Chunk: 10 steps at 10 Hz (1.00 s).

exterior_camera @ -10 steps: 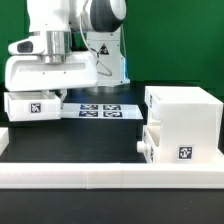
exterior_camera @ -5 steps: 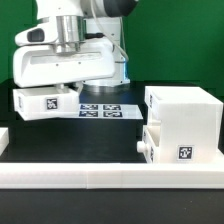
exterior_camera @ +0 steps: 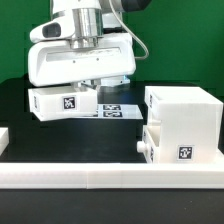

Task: Assemble drawer

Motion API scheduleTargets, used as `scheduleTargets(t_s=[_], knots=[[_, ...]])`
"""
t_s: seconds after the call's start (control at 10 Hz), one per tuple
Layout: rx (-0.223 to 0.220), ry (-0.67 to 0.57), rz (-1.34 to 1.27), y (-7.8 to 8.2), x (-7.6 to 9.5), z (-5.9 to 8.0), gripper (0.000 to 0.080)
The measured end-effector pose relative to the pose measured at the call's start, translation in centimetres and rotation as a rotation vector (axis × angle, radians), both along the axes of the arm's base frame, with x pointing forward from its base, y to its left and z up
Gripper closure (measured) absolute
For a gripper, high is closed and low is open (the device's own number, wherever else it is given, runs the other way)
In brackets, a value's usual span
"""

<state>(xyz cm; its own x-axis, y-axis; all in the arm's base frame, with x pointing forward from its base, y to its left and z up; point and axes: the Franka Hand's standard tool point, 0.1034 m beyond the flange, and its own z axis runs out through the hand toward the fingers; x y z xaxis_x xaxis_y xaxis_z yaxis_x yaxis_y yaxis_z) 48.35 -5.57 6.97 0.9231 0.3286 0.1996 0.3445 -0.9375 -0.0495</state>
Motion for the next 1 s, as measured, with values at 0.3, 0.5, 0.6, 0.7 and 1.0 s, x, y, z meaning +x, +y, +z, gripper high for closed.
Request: scheduleTargets(t_s=[0.3, 0.5, 0.6, 0.7, 1.0], knots=[[-0.026, 0.004, 0.197, 0.1, 0.4, -0.2, 0.076], [-0.059, -0.006, 0.384, 1.0, 1.6, -0.1, 0.076], [-0.071, -0.007, 0.457, 1.2, 1.8, -0.3, 0.076], [-0.078, -0.009, 0.509, 1.4, 1.7, -0.5, 0.076], [-0.107, -0.024, 0.691, 1.2, 1.5, -0.7, 0.076]])
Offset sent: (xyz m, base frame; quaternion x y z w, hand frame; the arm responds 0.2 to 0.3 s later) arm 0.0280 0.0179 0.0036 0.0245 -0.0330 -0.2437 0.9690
